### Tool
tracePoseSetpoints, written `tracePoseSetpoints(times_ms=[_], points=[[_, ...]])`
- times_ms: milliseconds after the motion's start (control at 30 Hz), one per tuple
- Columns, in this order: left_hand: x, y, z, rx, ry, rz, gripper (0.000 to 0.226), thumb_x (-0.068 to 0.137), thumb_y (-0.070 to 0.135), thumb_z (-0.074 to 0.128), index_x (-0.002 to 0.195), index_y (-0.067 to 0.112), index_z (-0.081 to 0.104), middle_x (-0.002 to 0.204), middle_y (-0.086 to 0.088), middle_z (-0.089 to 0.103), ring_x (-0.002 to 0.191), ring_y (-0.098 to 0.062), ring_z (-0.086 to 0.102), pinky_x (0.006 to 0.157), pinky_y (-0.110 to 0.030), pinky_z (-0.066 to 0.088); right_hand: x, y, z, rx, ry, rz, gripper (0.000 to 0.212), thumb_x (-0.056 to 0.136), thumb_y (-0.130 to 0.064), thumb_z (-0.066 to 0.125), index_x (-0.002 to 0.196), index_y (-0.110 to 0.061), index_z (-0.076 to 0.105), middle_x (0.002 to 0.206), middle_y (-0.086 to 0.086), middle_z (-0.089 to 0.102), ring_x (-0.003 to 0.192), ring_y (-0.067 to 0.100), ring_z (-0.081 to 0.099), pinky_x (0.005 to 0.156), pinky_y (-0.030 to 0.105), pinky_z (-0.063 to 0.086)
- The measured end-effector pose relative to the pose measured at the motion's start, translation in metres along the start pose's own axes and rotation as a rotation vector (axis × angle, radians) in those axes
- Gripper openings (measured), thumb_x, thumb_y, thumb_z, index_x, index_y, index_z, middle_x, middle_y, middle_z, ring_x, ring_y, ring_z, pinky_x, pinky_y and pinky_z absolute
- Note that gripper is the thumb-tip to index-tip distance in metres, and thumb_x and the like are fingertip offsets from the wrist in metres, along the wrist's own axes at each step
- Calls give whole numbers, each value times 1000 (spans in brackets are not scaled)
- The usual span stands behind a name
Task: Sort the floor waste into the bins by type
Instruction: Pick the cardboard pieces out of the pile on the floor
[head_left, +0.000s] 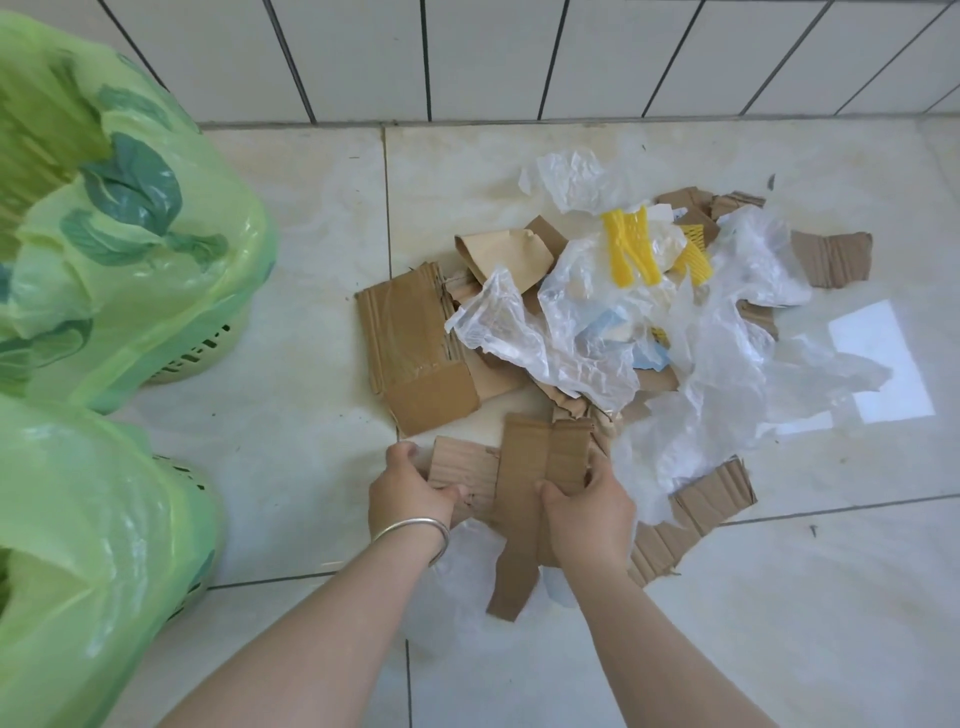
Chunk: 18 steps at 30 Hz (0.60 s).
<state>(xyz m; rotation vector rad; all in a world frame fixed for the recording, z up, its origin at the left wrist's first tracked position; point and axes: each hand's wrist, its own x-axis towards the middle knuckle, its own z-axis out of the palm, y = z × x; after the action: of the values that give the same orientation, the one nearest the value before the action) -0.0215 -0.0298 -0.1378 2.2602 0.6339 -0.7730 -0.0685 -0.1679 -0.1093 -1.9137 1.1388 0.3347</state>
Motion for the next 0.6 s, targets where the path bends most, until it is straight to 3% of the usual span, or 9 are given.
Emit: tracePoseSetpoints(times_ms=[33, 100, 167, 267, 333, 400, 467, 600], points=[[0, 0, -4, -27, -55, 12, 43, 73, 22, 77, 112, 15, 62, 104, -7, 71, 99, -27, 65, 87, -31, 49, 0, -1, -2, -12, -33, 22, 23, 84, -17, 66, 106, -15, 59, 73, -3, 56, 72, 16, 57, 50, 12, 32], [-6, -1, -15, -127, -165, 28, 8, 78, 21, 72, 84, 19, 68, 89, -5, 72, 89, -25, 67, 83, -30, 51, 0, -2, -3, 13, -125, 37, 11, 84, -19, 67, 84, -13, 58, 72, -4, 56, 66, 10, 54, 48, 14, 33], [-7, -4, -28, -217, -222, 68, 10, 81, 19, 70, 75, 25, 64, 87, -3, 70, 87, -23, 67, 82, -28, 51, -1, -7, -2, 77, -201, 33, 11, 84, -18, 68, 81, -15, 58, 76, -2, 61, 69, 10, 57, 52, 18, 39], [5, -8, -55, -365, -177, 141, 11, 85, 13, 66, 76, 20, 65, 87, -3, 68, 84, -19, 64, 67, -11, 50, -2, -25, -1, 155, -277, 23, 10, 84, -17, 69, 92, -16, 63, 88, -1, 68, 82, 16, 64, 66, 25, 47], [20, -9, -67, -475, -87, 135, 5, 87, 14, 64, 88, 11, 68, 100, -10, 68, 92, -25, 65, 74, -17, 48, -3, -43, 3, 200, -353, -1, 14, 86, -18, 67, 99, -18, 63, 91, -4, 69, 81, 11, 64, 71, 25, 51], [33, -5, -74, -587, -5, 68, 14, 88, 18, 62, 96, 6, 64, 108, -12, 64, 99, -27, 63, 81, -27, 42, -2, -60, 9, 169, -445, -44, 9, 88, -20, 64, 96, -23, 62, 91, -9, 68, 79, 6, 62, 71, 20, 51], [43, 7, -74, -708, 50, 5, 6, 88, 16, 61, 85, 11, 63, 100, -11, 63, 95, -26, 61, 81, -27, 40, -1, -77, 14, 136, -502, -87, 6, 90, -22, 62, 93, -26, 59, 84, -15, 64, 75, 0, 58, 64, 12, 48], [64, 27, -69, -788, 68, -64, 21, 86, 12, 62, 66, 16, 60, 89, -13, 65, 87, -26, 64, 79, -33, 50, 15, -103, 21, 65, -488, -147, 8, 91, -22, 60, 97, -26, 57, 91, -10, 64, 94, 15, 63, 86, 30, 50]])
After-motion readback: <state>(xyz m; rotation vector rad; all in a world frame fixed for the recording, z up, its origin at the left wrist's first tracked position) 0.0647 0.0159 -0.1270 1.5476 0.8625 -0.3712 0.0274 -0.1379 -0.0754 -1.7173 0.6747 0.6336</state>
